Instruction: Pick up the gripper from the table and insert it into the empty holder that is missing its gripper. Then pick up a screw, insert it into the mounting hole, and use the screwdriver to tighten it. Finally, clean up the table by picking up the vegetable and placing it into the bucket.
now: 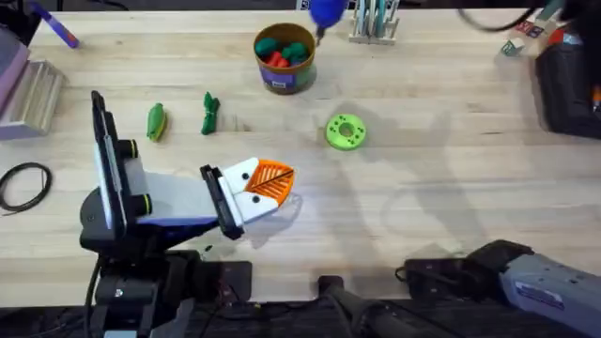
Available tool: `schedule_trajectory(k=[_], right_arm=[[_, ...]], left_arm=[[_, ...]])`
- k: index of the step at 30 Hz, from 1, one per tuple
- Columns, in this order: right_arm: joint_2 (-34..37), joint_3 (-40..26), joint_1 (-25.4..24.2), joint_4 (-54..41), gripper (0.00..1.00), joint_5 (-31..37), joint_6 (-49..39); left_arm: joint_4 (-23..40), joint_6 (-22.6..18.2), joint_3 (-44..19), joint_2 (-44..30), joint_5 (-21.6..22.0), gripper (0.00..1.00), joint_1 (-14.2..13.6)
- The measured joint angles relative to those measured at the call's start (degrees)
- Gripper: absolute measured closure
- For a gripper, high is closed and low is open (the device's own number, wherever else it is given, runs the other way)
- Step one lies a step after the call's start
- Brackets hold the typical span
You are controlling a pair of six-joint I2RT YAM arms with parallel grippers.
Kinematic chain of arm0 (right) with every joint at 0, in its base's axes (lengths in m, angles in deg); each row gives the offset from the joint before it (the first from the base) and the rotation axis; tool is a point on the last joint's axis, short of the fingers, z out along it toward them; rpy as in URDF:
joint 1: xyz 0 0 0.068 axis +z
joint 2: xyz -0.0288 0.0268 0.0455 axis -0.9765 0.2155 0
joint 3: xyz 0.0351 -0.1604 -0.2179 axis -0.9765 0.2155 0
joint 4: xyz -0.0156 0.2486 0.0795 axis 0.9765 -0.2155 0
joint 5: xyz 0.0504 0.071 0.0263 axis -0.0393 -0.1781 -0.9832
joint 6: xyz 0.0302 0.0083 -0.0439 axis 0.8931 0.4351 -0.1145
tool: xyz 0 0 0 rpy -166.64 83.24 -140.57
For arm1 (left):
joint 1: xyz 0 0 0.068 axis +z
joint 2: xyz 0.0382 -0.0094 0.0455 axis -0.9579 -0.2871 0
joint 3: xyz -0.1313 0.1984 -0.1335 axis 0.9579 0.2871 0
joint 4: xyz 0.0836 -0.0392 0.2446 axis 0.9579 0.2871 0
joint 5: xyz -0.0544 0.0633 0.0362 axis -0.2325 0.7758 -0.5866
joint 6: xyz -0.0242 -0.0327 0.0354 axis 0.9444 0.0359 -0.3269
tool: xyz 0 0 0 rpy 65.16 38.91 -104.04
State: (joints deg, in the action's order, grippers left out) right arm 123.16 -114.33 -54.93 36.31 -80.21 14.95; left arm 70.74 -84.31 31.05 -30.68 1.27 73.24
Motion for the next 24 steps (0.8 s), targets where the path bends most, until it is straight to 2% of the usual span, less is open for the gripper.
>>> schedule_trajectory(k=[5, 9, 15, 24], right_arm=[[0.0, 10.1, 2.6, 20.9, 0.98, -2.4, 9.0], [0.0, 15.9, 4.4, 32.3, 0.98, -5.8, 13.9], [0.0, 19.0, 7.0, 35.8, 0.98, -10.8, 16.4], [2.3, 19.1, 16.1, 43.7, 0.98, -15.9, 11.7]], left_arm=[[0.0, 0.0, 0.0, 0.0, 0.0, 0.995, 0.0], [0.0, 0.0, 0.0, 0.0, 0.0, 0.995, 0.0], [0.0, 0.0, 0.0, 0.0, 0.0, 0.995, 0.0], [0.0, 0.0, 0.0, 0.0, 0.0, 0.995, 0.0]])
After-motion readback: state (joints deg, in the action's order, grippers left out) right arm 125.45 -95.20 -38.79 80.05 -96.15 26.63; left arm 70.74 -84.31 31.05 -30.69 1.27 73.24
